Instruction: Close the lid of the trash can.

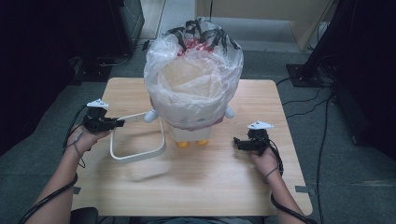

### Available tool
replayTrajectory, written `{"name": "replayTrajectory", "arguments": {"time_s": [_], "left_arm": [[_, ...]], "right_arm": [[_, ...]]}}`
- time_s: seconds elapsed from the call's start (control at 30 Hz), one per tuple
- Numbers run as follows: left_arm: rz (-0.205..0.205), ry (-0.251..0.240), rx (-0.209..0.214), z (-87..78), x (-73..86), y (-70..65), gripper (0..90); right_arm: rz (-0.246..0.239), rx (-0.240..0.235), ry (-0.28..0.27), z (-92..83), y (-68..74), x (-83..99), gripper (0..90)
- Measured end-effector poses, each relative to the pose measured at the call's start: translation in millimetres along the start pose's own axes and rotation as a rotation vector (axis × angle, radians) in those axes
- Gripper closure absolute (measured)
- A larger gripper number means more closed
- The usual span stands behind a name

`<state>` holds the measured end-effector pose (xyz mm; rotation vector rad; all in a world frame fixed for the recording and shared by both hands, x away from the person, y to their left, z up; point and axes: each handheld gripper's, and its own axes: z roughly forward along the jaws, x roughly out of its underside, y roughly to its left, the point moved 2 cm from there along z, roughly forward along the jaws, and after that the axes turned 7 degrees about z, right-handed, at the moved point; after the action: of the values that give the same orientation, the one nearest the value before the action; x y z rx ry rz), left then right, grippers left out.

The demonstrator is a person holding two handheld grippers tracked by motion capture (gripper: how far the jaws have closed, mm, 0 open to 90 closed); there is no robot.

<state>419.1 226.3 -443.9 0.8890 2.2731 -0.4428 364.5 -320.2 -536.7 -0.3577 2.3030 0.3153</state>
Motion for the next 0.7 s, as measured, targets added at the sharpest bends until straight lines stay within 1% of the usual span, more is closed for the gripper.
{"name": "replayTrajectory", "arguments": {"time_s": [0.2, 0.37, 0.47, 0.57, 0.63, 0.67, 0.7], "left_arm": [[0.037, 0.021, 0.002, -15.1, -10.8, -0.3, 79.7], [0.044, 0.031, -0.001, -28.5, -13.0, 5.8, 79.6], [0.053, 0.038, -0.012, -38.7, -14.0, 11.2, 79.6], [0.039, 0.032, -0.014, -52.0, -13.9, 20.5, 79.6], [0.02, 0.017, -0.015, -62.2, -15.1, 26.0, 79.6], [0.016, 0.011, -0.016, -67.3, -16.6, 27.5, 79.6], [0.023, 0.009, -0.017, -72.2, -18.5, 28.1, 79.5]], "right_arm": [[0.0, 0.0, 0.0, 0.0, -0.1, 0.0, 14.9], [-0.002, 0.0, 0.0, -0.1, -0.3, 0.0, 14.9], [-0.003, 0.0, 0.0, 0.0, -0.3, 0.0, 14.9], [-0.002, 0.0, 0.0, 0.0, -0.2, 0.0, 14.9], [-0.002, 0.0, 0.0, 0.0, -0.2, 0.0, 14.9], [-0.002, 0.0, 0.0, 0.0, -0.3, 0.0, 14.9], [-0.003, 0.0, 0.0, 0.0, -0.3, 0.0, 14.9]]}}
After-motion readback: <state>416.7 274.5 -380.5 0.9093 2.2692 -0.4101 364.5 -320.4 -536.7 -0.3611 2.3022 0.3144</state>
